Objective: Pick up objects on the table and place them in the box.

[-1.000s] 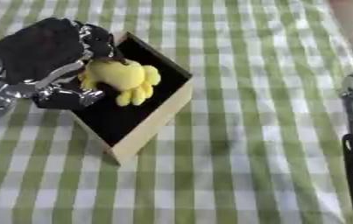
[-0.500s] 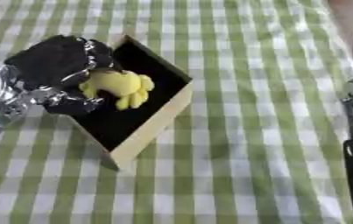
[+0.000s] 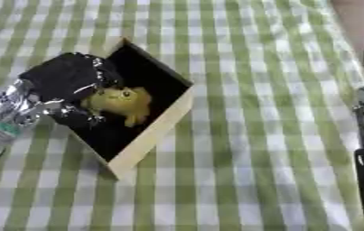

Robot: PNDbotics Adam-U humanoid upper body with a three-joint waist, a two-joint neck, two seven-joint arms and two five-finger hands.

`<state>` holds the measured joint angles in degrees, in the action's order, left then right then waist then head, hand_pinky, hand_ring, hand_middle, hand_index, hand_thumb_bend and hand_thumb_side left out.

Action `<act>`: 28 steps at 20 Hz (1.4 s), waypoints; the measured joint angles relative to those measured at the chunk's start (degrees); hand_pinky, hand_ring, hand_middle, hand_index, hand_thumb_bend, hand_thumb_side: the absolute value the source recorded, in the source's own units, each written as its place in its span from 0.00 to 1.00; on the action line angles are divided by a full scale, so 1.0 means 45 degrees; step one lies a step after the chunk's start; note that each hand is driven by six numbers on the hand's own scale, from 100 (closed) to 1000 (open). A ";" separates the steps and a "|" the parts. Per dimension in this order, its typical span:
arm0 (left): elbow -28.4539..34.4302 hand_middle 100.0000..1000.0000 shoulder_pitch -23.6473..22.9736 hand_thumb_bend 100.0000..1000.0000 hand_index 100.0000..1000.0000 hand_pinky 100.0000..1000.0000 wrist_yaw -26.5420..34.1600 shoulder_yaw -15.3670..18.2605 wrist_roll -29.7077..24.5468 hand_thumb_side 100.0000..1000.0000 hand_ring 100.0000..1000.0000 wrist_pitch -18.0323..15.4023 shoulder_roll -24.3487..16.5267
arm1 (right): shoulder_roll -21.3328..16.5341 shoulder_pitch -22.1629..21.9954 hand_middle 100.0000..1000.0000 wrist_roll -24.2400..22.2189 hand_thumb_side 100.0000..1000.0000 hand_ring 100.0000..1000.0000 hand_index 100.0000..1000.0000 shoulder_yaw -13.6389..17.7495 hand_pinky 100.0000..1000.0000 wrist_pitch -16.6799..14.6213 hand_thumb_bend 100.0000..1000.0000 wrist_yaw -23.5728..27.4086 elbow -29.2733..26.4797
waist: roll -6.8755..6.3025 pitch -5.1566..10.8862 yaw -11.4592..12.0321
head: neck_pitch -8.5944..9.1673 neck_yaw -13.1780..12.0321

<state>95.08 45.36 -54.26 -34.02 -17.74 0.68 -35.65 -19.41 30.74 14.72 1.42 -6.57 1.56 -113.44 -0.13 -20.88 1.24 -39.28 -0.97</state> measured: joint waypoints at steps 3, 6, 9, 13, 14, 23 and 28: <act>0.0012 0.79 0.0025 0.60 0.88 0.65 -0.0387 0.0013 -0.0422 0.19 0.78 -0.0133 0.0022 | 0.0000 0.0001 0.57 0.0013 1.00 0.69 0.78 0.0000 0.70 -0.0013 0.00 0.0000 0.0000 | 0.0022 0.0001 -0.0001 | -0.0003 -0.0028; 0.0074 0.79 0.0036 0.55 0.87 0.65 -0.0580 0.0095 -0.0675 0.22 0.78 -0.0139 0.0066 | 0.0000 0.0001 0.57 0.0017 1.00 0.69 0.78 0.0000 0.70 -0.0013 0.00 0.0001 0.0000 | 0.0049 0.0004 -0.0009 | -0.0006 -0.0056; 0.0317 0.79 0.0001 0.47 0.87 0.63 -0.0543 0.0314 -0.0708 0.24 0.77 0.0000 0.0066 | 0.0000 0.0000 0.57 0.0022 1.00 0.69 0.78 0.0002 0.70 -0.0008 0.00 0.0001 0.0000 | 0.0060 0.0027 -0.0007 | -0.0016 -0.0081; 0.1273 0.78 -0.0101 0.37 0.87 0.62 0.0220 0.0895 -0.0563 0.29 0.76 0.0429 0.0037 | 0.0000 -0.0002 0.57 0.0034 1.00 0.69 0.78 0.0004 0.70 0.0001 0.00 0.0001 0.0000 | 0.0065 0.0124 0.0041 | -0.0136 -0.0077; 0.1579 0.78 -0.0159 0.35 0.88 0.61 0.0556 0.1071 -0.0559 0.31 0.76 0.0556 -0.0031 | 0.0000 -0.0002 0.57 0.0041 1.00 0.69 0.78 0.0004 0.70 0.0001 0.00 0.0001 0.0000 | 0.0067 0.0139 0.0052 | -0.0204 -0.0074; 0.3834 0.75 -0.0569 0.25 0.85 0.57 0.4118 0.2761 -0.0949 0.34 0.72 0.1324 -0.0785 | 0.0004 -0.0003 0.57 0.0105 1.00 0.70 0.78 0.0057 0.70 -0.0002 0.00 -0.0002 0.0000 | 0.0102 0.0360 0.0113 | -0.0569 0.0079; 0.4103 0.73 -0.0597 0.19 0.84 0.54 0.5430 0.3498 -0.0642 0.35 0.70 0.1337 -0.0855 | 0.0014 0.0001 0.57 0.0155 1.00 0.70 0.78 0.0076 0.70 -0.0047 0.00 -0.0019 0.0000 | 0.0142 0.0521 0.0190 | -0.0675 0.0131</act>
